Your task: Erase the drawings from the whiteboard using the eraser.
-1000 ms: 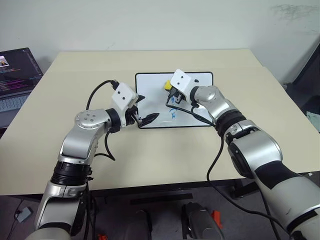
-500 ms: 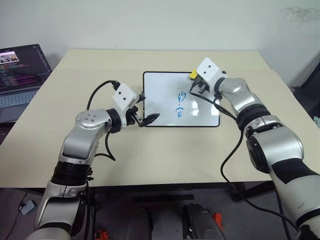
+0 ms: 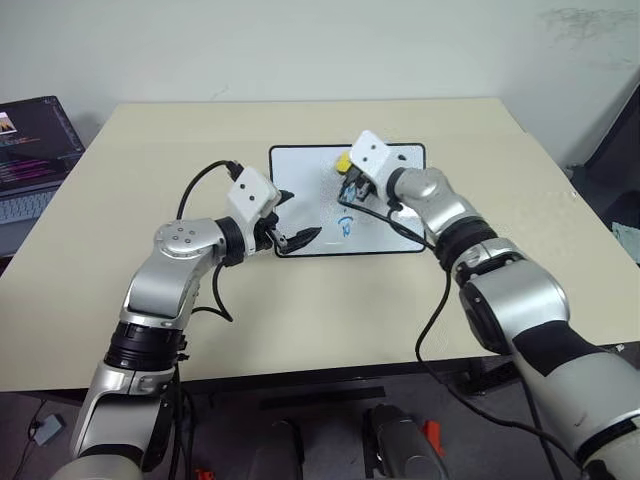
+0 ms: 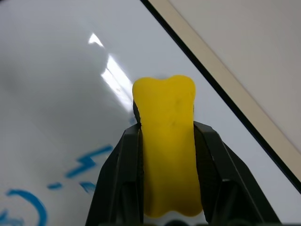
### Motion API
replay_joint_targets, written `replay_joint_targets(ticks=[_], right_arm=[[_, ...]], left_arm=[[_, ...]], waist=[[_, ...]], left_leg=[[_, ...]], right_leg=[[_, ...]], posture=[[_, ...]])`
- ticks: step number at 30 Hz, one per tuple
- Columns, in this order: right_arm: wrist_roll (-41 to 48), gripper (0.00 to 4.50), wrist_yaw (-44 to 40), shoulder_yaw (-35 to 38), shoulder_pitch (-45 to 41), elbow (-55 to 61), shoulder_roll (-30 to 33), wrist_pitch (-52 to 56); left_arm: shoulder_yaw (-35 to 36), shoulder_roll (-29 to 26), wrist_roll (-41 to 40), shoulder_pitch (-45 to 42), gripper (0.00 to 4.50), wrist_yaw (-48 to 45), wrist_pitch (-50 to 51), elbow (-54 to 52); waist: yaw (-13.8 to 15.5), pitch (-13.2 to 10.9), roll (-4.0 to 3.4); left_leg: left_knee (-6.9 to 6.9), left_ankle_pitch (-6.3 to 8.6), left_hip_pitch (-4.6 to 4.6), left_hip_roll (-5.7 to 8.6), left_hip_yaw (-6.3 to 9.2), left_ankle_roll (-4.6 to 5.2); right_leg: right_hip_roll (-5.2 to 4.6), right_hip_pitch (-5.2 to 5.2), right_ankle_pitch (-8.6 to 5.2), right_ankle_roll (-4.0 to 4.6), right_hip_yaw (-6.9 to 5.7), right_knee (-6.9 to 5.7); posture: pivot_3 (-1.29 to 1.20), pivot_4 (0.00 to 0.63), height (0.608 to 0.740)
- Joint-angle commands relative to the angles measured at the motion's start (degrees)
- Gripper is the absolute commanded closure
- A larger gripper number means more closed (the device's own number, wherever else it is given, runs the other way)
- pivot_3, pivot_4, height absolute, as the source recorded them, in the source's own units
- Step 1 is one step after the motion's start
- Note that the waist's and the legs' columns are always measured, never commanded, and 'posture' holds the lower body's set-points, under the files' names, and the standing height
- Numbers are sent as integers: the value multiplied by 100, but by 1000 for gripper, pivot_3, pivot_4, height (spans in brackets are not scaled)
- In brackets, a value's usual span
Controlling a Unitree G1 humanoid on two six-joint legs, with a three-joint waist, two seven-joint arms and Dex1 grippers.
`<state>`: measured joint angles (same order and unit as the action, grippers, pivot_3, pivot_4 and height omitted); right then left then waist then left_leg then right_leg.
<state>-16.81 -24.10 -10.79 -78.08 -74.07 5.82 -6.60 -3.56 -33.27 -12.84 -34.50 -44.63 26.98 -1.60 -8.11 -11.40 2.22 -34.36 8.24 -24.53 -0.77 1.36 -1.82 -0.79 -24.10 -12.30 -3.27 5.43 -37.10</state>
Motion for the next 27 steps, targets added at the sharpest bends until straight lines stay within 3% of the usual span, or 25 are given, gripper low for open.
replay_joint_targets(ticks=[1, 21, 27], right_arm=[[-29, 3416, 142, -13, -308, 58, -101, 14], [-173, 3426, 77, -115, -136, -29, 968, -44], [-186, 3429, -44, -190, -58, 12, 867, -142]], left_arm=[[51, 9, -6, -102, 0, -12, -86, -125], [44, 25, 1, -133, 0, -36, -150, -28], [40, 35, 7, -150, 0, -53, -170, 5]], waist=[[15, 0, 0], [176, 0, 0], [176, 0, 0]], left_leg=[[2, 0, -3, 0, 0, 0], [22, 0, -18, 5, 4, -1], [22, 0, -16, 5, 3, -1]], right_leg=[[0, -2, 0, 0, 0, 3], [-6, -14, -8, -4, -9, 15], [-6, -13, -8, -4, -8, 12]], posture=[[0, 150, 740], [0, 150, 740], [0, 150, 740]])
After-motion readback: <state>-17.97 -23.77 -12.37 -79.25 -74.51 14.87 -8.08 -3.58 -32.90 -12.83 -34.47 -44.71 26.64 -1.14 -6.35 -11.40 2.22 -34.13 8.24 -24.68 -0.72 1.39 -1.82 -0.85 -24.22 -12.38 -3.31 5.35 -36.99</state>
